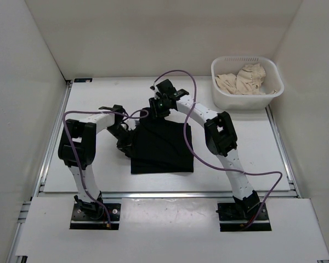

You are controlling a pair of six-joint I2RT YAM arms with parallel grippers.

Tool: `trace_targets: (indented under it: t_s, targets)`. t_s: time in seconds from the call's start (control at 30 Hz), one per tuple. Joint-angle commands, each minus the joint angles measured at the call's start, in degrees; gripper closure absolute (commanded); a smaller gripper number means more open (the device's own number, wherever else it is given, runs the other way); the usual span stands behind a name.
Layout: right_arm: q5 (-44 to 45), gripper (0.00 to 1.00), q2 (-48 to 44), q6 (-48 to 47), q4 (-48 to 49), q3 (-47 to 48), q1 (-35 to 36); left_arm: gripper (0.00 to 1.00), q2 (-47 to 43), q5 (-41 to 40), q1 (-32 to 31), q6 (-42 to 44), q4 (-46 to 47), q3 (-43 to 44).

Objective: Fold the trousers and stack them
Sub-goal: Fold the trousers

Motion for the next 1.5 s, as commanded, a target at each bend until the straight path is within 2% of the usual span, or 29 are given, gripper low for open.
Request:
trace_targets:
  t_s: [0.0, 0.03, 0.1, 0.17, 0.2, 0.23, 0.27, 0.37, 0.5, 0.73, 0.83, 0.97, 1.0, 1.13, 1.23, 1.33, 1.47]
  targets:
    - [-3.1, 0.59, -1.1, 4.5, 6.3, 0.7, -0.2, 0.86, 0.2, 6.0, -0.3, 0.4, 0.0, -1.2]
    - [-3.8, 0.64, -0.6, 5.1, 6.3, 0.7, -0.8, 0.86, 0.2, 6.0, -0.3, 0.4, 0.0, -1.2]
    - [-4.4, 0.67, -0.6, 5.7, 6.3, 0.7, -0.8, 0.86, 0.8, 5.5, 0.4, 0.4, 0.0, -1.2]
    - [-4.4, 0.67, -0.6, 5.7, 6.3, 0.7, -0.8, 0.86, 0.1, 5.0, 1.6, 0.4, -1.2, -0.4]
    - [-4.9, 0.63, -0.6, 5.7, 6.3, 0.7, -0.8, 0.82, -0.8, 3.7, 1.6, 0.4, -1.2, 1.1]
    - [-5.0, 0.6, -0.6, 5.7, 6.3, 0.7, -0.8, 0.45, -1.4, 2.9, 1.6, 0.4, -1.2, 1.6]
    - [-5.0, 0.6, -0.6, 5.7, 6.3, 0.7, -0.8, 0.34, -3.2, 2.1, 1.6, 0.4, -1.8, 1.7]
    - [-5.5, 0.6, -0.6, 5.7, 6.3, 0.7, -0.8, 0.21, -7.1, -0.5, 1.6, 0.4, -1.1, 3.1]
    - [-6.0, 0.64, -0.1, 6.2, 6.3, 0.7, -0.8, 0.15, -7.2, -7.9, 2.1, 0.4, 3.1, 0.5]
    - [-6.0, 0.67, -0.1, 6.7, 6.9, 0.7, -0.8, 0.09, -1.6, -6.6, 2.1, 0.4, 5.9, -4.5]
    - [-6.5, 0.69, 0.4, 7.3, 6.9, 0.7, -0.8, 0.09, 0.1, -6.1, 2.1, 0.4, 7.0, -3.7]
    - [-7.1, 0.74, 0.4, 7.9, 6.9, 0.1, -0.8, 0.78, 0.6, -4.5, 2.1, 0.4, 5.6, -1.1]
    - [-7.1, 0.76, 0.4, 7.9, 6.9, -0.6, -0.8, 0.86, 0.6, -4.5, 2.1, 0.4, 5.1, -1.1]
    - [-7.1, 0.95, -0.8, 9.4, 8.0, -1.8, -0.8, 0.86, -4.7, -4.5, 2.1, 0.4, 1.0, 1.9]
    - [-7.1, 1.0, -1.8, 9.4, 8.0, -1.8, -1.3, 0.86, -9.7, -3.5, 2.1, 0.4, -4.0, 5.5]
    - [-7.6, 1.0, -2.5, 9.4, 8.5, -1.8, -1.3, 0.86, -12.2, -1.8, 1.6, 0.4, -10.5, 6.9]
    - [-8.7, 1.0, -2.5, 9.4, 8.5, -1.8, -1.3, 0.86, -14.8, 1.6, -1.0, 0.4, -14.9, -1.8]
